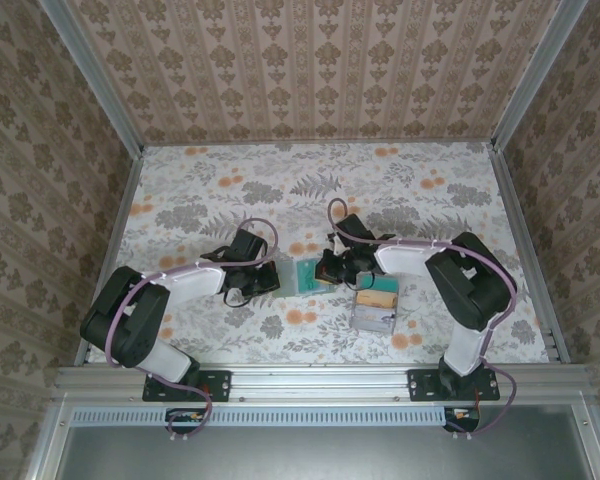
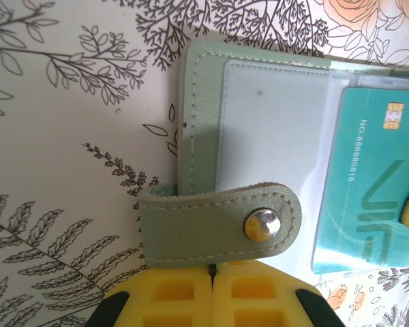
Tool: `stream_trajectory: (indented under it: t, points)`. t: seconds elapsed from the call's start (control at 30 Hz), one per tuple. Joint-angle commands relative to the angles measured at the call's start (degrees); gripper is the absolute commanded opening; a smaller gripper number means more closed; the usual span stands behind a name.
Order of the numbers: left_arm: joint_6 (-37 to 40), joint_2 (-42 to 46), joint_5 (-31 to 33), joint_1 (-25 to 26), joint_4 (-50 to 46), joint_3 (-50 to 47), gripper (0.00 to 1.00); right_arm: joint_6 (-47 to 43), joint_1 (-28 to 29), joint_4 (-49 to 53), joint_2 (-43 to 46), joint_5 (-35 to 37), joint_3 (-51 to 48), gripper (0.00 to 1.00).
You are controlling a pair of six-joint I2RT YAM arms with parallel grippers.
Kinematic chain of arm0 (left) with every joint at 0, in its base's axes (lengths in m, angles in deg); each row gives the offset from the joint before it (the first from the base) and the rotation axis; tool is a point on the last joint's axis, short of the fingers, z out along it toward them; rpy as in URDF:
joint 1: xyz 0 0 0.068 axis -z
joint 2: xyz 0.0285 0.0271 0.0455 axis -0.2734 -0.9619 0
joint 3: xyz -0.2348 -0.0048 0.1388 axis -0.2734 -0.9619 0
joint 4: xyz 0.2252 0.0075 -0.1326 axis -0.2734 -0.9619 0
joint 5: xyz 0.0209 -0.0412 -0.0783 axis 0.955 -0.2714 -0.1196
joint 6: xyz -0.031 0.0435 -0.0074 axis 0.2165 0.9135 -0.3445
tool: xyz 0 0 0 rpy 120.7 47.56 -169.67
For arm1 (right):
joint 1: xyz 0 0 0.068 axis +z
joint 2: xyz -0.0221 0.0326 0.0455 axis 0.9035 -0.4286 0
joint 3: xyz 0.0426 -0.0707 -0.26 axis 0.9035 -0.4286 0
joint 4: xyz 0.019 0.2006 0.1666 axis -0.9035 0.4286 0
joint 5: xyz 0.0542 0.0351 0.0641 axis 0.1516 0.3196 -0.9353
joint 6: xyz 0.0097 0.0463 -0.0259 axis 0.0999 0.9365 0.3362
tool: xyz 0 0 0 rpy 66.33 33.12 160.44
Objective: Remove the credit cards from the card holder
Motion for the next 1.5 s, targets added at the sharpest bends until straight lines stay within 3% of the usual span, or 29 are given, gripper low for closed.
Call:
stream_trajectory:
  t: [0.0,0.4,0.6,0.73,1.03,1.2,1.47]
  points:
    - [0.22,-1.44,1.73,0.30,-3.57,0.57,0.00,-1.94,-1.02,4.82,2.83,3.06,-1.22,0.00]
    - [2.18,1.98,2.05,0.19,-7.45,5.34,0.00,-13.94,-1.09,18.70,11.88,4.43,8.06,0.00]
    - [3.41,5.61,2.36,0.02,-8.27,8.35,0.10,-26.54,-1.11,30.24,16.16,9.10,15.10,0.00]
    - [4.17,9.19,3.66,-0.29,-7.96,8.86,0.29,-35.01,-1.09,34.79,20.12,13.93,17.11,0.00]
    - [4.07,18.83,11.20,-2.17,-7.21,5.74,0.99,-54.96,-0.40,36.85,31.13,17.02,13.63,0.00]
    - [5.60,23.07,12.97,-3.63,-6.82,4.73,1.00,-65.71,0.10,43.52,32.96,18.26,12.84,0.00]
    - [7.43,23.60,10.47,-6.21,-6.05,4.28,1.00,-79.18,4.13,52.53,33.51,26.69,11.16,0.00]
